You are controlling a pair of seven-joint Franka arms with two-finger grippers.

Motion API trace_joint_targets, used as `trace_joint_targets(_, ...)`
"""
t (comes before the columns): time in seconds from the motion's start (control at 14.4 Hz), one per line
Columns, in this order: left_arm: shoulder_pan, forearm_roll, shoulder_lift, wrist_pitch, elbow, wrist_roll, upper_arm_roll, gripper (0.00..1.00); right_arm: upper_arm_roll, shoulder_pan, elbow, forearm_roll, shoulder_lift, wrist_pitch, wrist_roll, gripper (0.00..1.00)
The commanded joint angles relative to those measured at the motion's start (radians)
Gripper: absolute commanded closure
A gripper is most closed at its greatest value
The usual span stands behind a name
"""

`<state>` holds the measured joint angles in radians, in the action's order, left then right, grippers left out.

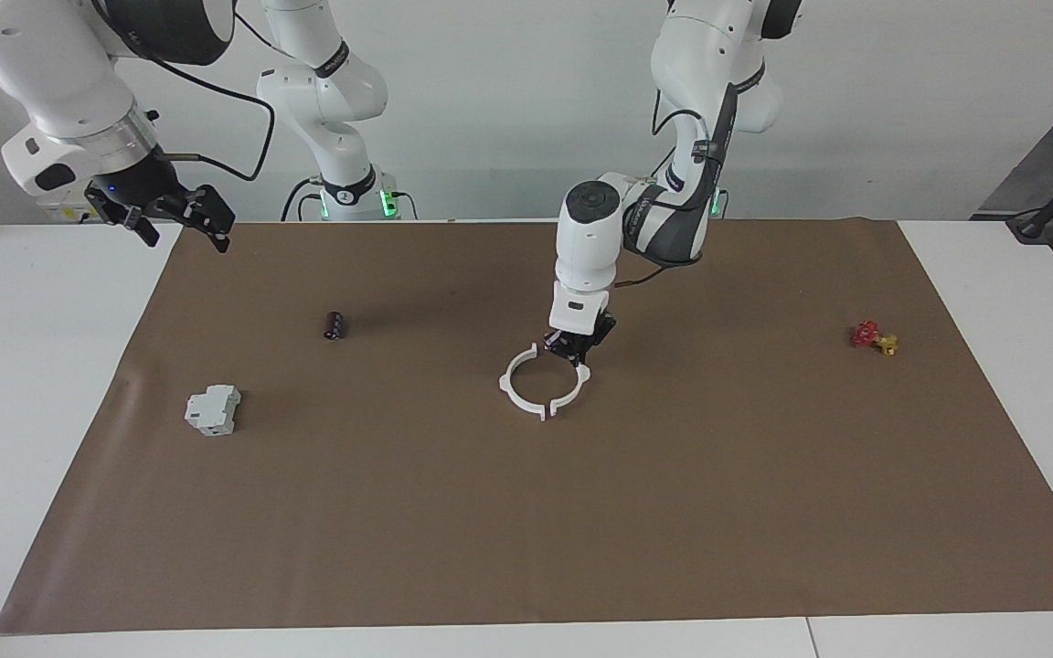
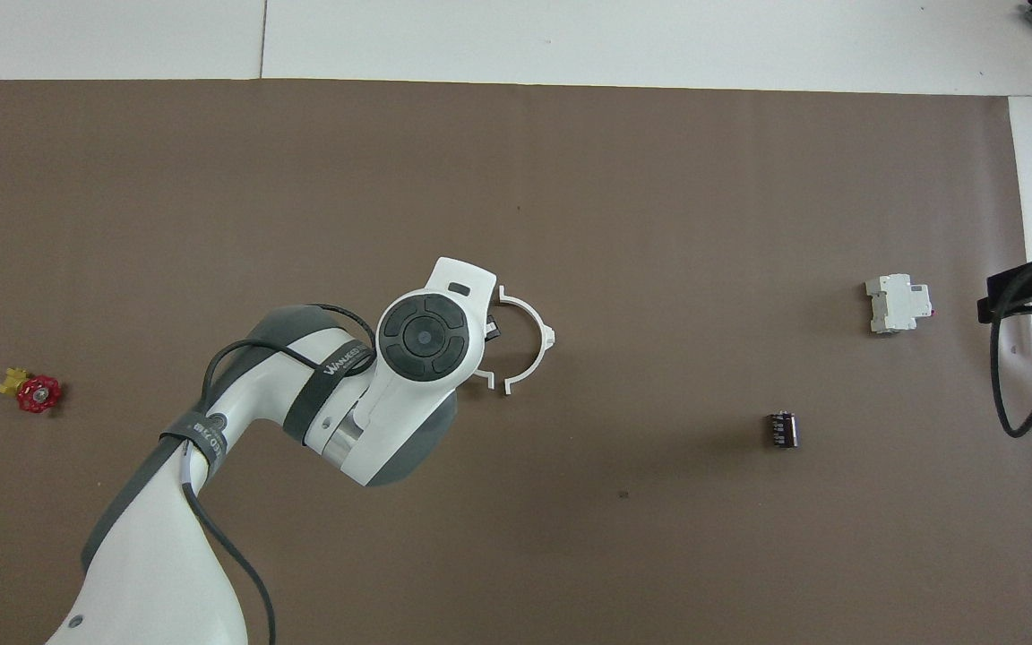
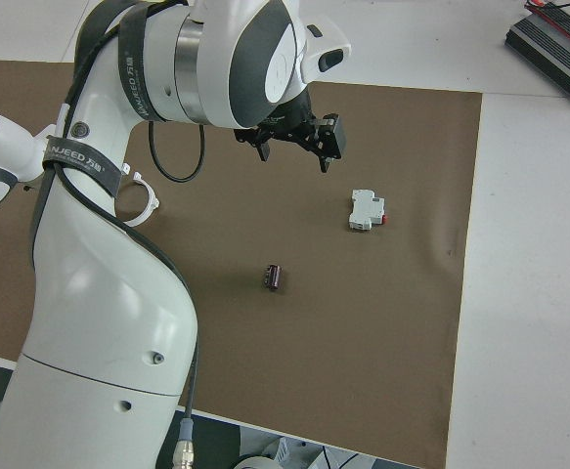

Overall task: Assemble drain pipe with both arms
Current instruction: 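Press the held half-ring against the placed half-ring to close the ring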

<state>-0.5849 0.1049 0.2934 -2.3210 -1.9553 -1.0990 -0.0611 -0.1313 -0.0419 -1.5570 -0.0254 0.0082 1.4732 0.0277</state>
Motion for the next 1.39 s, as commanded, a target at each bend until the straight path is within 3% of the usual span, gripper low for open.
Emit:
trace_joint_targets(0.0, -0.007, 0.019, -0.004, -0.046, -0.030, -0.012, 0.010, 1.00, 0.002, 0.010, -0.038, 0.005, -0.031, 0.026, 0.009, 0.00)
trace_joint_targets(1.32, -0.035, 0.022, 0.007, -0.084, -0.051, -0.056, 0.010, 1.00, 0.002, 0.001, -0.038, 0.007, -0.031, 0.026, 0.009, 0.00)
